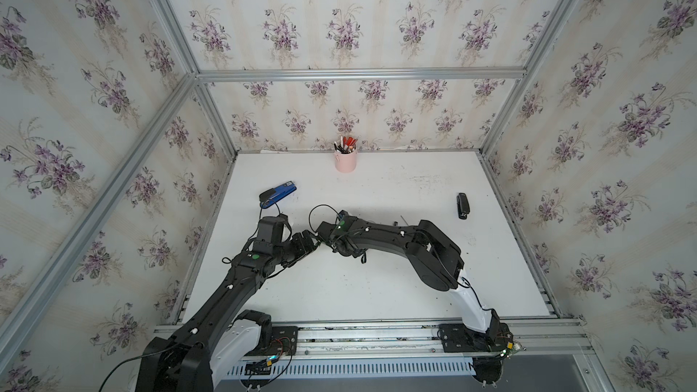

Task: Remove the battery from the alarm
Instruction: Adjust the alarm at the center of the board.

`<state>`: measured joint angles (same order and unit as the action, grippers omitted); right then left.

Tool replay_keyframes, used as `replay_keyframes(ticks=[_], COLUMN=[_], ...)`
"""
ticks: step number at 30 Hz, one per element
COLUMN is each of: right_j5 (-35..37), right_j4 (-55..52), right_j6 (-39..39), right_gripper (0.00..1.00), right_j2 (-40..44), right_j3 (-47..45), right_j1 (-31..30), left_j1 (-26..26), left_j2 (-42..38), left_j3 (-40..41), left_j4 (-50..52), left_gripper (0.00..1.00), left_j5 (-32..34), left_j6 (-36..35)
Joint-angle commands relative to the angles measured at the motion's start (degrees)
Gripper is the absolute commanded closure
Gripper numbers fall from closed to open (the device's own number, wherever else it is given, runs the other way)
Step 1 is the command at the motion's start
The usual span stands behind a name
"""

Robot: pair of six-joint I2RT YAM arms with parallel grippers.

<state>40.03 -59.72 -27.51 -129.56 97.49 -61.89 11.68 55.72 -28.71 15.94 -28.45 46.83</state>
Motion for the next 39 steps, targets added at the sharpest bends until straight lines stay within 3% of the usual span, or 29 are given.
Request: replay_keyframes(ticks=[1, 29, 32, 33, 34, 39], right_j5=[-16.9, -29.29, -30.09, -30.19, -30.05, -29.41], right_j4=[3.69, 8.47, 8.97, 9.06, 9.14, 9.08], right_j6=[-3.18, -4.61, -4.92, -5.03, -5.37, -5.81], right_gripper=[0.39, 0.27, 0.22, 0.06, 0.0, 0.0], right_j2=[-1.31, -1.78, -1.88, -1.9, -1.66, -0.83], right_j3=[-0.63, 0.7, 0.65, 0.8, 0.8, 1.73], right_j1=[-0.34, -0.31, -0.29, -0.29, -0.33, -0.26], left_j1=[-0.17, -1.58, -1.75, -1.76, -1.84, -2.01], left_j2=[-0.35, -2.78, -3.13, -3.33, -3.46, -3.3], left_j3=[-0.51, -0.25, 0.09, 0.12, 0.04, 0.07], left_j4=[-0.67, 3.61, 3.91, 4.0, 4.09, 4.3], left_gripper=[0.19, 0.19, 0.19, 0.19, 0.19, 0.19], left_j5=[-0.52, -0.84, -0.99, -0.99, -1.04, -1.04], left_j6=[-1.21, -2.31, -2.36, -2.4, -2.55, -2.66])
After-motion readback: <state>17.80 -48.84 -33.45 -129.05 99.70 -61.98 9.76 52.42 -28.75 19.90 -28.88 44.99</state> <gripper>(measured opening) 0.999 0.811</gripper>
